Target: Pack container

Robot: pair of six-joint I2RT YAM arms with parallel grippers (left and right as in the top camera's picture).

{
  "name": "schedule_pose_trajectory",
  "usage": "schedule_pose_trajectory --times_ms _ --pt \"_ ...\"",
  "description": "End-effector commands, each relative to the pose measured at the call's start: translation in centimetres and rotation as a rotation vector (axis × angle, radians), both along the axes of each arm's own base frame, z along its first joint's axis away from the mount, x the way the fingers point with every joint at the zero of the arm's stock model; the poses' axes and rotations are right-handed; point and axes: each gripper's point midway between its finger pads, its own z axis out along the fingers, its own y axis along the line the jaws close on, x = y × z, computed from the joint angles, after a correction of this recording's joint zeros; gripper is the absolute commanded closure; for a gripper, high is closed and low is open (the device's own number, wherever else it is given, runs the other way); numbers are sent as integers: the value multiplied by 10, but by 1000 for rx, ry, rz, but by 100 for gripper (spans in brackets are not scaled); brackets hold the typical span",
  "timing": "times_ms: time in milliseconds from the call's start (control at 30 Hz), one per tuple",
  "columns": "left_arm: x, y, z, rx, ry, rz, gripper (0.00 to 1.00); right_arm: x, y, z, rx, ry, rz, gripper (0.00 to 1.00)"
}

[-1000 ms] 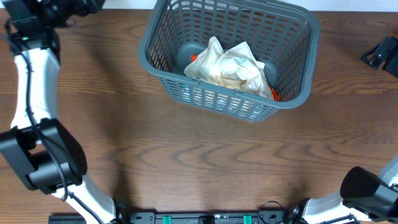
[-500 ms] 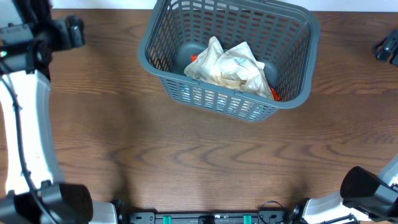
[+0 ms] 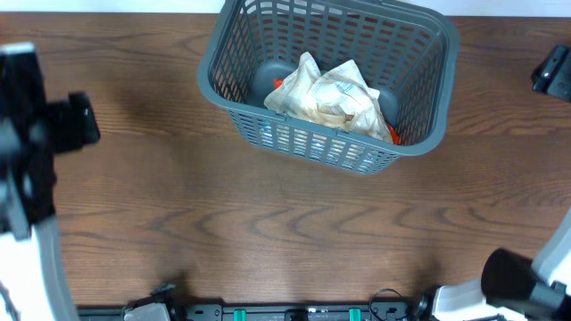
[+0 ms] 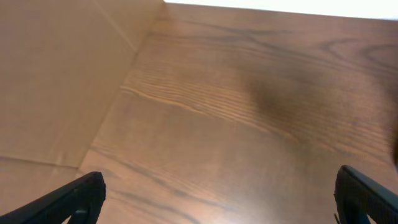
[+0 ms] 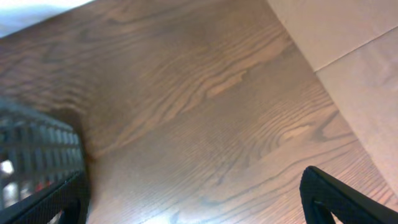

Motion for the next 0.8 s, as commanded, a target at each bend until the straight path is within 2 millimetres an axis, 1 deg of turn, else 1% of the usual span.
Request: schedule_pose_trajectory --times_ms 0,67,133,200,233,300,333,433,500,533,600,667,767 --pt "-34 1 18 19 -61 45 1 -35 19 42 -97 -91 -21 16" --pt "-53 -2 19 7 -82 54 1 -53 30 57 -130 -120 -17 15" --pt "-71 -4 18 -7 -111 89 1 -76 40 70 -162 -149 -28 15" --pt "-86 -8 16 -5 -133 94 1 -101 48 81 -195 -175 -40 14" --pt "-95 -11 12 0 -148 95 1 -118 53 87 -210 -198 -39 14" --pt "-106 -14 6 -2 -181 109 1 -142 59 93 -220 -226 -31 14" --pt "-111 -16 3 2 -199 109 1 -157 62 97 -219 -250 -26 14" --pt "-124 -17 -10 22 -238 130 1 -188 66 102 -218 -320 1 12" --pt "-134 -16 -20 25 -250 156 1 -210 67 99 -211 -352 6 9" --pt "-138 -16 -26 20 -258 168 1 -220 67 96 -210 -363 5 6" --pt "-144 -19 -34 2 -274 172 1 -241 66 85 -209 -377 5 2" --pt "-150 -22 -40 -27 -304 186 1 -261 66 70 -209 -386 6 1" --pt "-154 -25 -43 -49 -334 184 1 -281 66 47 -205 -388 12 1"
